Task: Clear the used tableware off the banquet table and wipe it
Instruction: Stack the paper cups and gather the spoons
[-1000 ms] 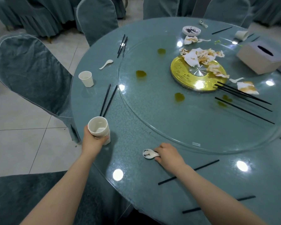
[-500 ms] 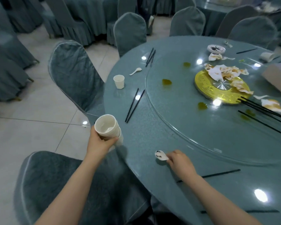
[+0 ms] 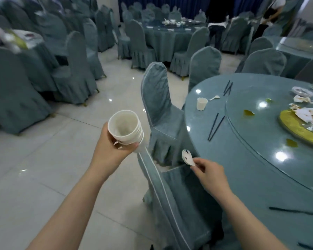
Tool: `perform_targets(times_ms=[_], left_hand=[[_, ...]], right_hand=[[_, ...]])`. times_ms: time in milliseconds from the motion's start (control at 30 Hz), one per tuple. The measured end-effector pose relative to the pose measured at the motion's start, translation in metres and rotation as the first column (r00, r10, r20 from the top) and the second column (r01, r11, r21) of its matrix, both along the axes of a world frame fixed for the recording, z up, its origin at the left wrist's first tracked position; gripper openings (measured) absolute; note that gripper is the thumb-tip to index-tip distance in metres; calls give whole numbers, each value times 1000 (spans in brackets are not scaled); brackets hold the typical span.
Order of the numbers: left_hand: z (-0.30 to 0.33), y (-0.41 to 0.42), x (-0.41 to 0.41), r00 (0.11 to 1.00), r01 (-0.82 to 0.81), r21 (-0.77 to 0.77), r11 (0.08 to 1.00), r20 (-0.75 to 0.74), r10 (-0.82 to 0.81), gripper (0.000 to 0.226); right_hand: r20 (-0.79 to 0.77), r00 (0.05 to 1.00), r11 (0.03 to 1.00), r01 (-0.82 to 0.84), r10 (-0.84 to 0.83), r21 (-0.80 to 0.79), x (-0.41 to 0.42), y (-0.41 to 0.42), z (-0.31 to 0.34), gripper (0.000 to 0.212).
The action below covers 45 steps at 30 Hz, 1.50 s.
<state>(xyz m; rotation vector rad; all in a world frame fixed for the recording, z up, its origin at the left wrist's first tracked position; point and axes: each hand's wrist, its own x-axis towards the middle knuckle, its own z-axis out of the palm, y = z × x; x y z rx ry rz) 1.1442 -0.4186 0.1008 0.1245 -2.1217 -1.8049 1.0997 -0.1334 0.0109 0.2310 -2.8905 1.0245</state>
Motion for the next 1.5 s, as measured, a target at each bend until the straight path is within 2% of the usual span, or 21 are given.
perform_targets(times_ms=[133, 367, 567, 767, 1000, 1233, 1367, 1500], left_hand=[[-1, -71, 43, 993, -113, -5, 994, 21, 113, 73], [-4, -146, 59, 976, -207, -20, 978, 62, 208, 75], [-13, -178, 19, 980, -175, -31, 984, 91, 177, 71], [-14, -210, -83, 989, -121, -61, 991, 82, 126, 71], [4, -213, -233, 999, 5, -78, 997, 44, -2, 73], [-13, -173, -361, 967, 244, -23, 970, 83, -241, 72], [-20, -139, -437, 902, 423, 23, 906, 88, -423, 74], [-25, -113, -506, 792, 602, 23, 798, 108, -600, 76]], right_hand=[[-29, 998, 994, -55, 53, -93, 13, -68, 17, 18], [-19, 988, 983, -153, 151, -107, -2, -138, 27, 17], [32, 992, 991, -117, 120, -64, -45, -162, 19, 15], [104, 993, 998, -48, 53, -47, -123, -181, -2, 15], [89, 993, 994, 79, -72, -73, -237, -184, 7, 17], [134, 965, 970, 235, -225, -63, -302, -160, 18, 24], [150, 904, 912, 409, -400, -38, -325, -138, 15, 25], [195, 787, 799, 601, -586, -27, -334, -127, 12, 22]])
